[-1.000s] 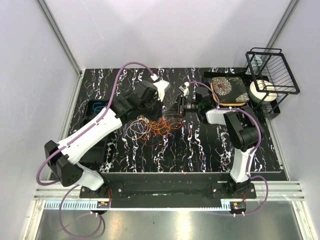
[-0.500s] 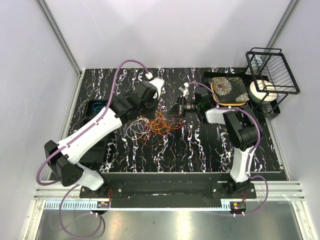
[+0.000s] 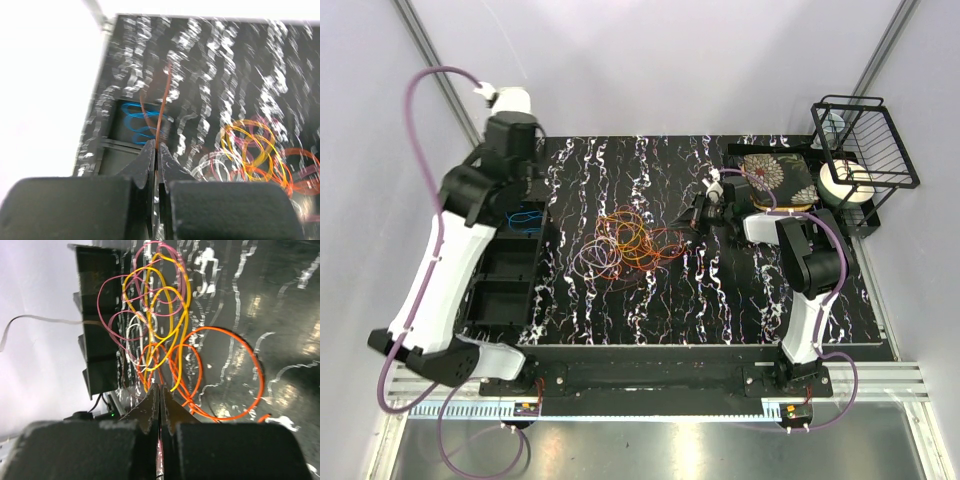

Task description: Untangle the cables

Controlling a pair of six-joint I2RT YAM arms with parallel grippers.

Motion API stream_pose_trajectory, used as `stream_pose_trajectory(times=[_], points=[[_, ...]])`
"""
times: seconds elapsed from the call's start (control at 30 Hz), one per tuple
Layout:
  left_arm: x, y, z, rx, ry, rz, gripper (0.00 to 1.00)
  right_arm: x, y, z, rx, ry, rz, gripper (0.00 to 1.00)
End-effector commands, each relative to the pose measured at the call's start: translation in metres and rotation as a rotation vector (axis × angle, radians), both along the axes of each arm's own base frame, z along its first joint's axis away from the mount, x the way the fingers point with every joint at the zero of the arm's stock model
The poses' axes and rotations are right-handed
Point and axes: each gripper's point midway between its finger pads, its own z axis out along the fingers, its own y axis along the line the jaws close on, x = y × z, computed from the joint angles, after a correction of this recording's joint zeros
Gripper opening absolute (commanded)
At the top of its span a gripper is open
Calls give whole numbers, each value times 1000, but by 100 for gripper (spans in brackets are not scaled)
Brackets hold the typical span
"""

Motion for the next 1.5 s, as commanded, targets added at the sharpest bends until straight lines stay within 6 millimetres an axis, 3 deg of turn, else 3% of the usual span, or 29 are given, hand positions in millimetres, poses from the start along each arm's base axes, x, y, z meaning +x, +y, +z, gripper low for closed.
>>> stream_pose_trajectory(times=[0.0,0.3,0.4,0.5,0.63,0.83,0.93,1.0,1.13,1.47], points=[[-18,42,52,-21,-175,150,0,8,-4,-2,-46,-19,-24,0],[-33,64,72,11,-242,219,0,9,-3,-9,-57,1,-19,0],[-39,69,88,-4,-293,221,0,9,-3,-8,-58,0,-18,0],[-49,83,116,-4,-364,285,0,9,-5,-13,-71,15,-23,0],[-76,94,171,-135,-551,307,0,10,-4,-16,-73,23,-23,0],[-110,91,243,-323,-831,198,0,10,-5,-19,-78,34,-25,0],[-128,81,284,-409,-991,76,0,10,-5,-20,-80,36,-24,0],[-131,72,294,-424,-1028,7,0,10,-5,-20,-80,37,-24,0],[-158,71,329,-453,-1204,-70,0,10,-5,-21,-84,41,-26,0],[-195,69,400,-508,-1509,-171,0,12,-12,-43,-158,111,-56,0]])
